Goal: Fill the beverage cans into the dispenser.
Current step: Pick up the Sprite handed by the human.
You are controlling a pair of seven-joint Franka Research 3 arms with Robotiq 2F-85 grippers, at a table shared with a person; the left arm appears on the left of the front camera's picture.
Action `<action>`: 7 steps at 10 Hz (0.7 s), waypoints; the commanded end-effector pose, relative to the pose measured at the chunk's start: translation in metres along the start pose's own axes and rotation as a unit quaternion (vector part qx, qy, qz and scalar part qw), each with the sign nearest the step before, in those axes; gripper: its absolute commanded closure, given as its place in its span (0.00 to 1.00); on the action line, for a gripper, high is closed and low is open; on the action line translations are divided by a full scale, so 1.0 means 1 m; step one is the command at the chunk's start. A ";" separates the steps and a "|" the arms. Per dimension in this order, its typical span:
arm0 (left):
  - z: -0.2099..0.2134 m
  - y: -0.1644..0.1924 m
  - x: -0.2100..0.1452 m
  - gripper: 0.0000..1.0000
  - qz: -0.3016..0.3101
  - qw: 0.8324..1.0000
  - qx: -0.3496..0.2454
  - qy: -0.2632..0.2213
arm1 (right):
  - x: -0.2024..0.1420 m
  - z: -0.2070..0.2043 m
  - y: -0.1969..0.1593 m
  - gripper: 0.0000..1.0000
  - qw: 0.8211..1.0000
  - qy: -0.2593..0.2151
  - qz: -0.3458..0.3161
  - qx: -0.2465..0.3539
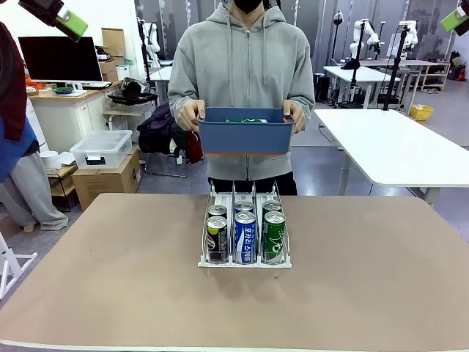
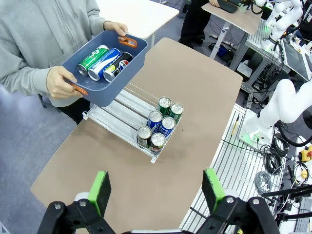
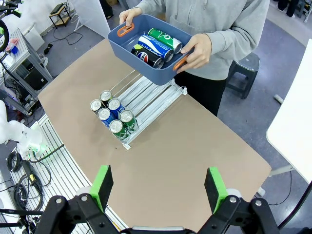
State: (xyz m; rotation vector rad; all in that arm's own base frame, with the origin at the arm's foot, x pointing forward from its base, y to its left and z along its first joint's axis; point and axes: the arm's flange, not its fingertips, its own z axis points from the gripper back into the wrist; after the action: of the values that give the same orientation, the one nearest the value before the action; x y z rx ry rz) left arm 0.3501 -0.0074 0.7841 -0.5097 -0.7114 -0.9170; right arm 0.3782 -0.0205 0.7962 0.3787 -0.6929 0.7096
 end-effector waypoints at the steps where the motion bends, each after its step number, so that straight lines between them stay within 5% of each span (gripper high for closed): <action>1: 0.001 -0.001 -0.001 0.00 -0.002 1.000 0.001 0.004 | -0.001 0.000 0.000 0.00 1.000 -0.005 -0.004 0.001; 7: 0.001 -0.001 -0.001 0.00 -0.002 1.000 0.001 0.004 | -0.001 0.000 0.000 0.00 1.000 -0.005 -0.004 0.001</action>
State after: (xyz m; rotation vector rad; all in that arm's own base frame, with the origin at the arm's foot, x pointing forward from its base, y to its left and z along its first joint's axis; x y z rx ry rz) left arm 0.3501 -0.0074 0.7841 -0.5097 -0.7114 -0.9170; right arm 0.3782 -0.0205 0.7962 0.3786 -0.6929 0.7096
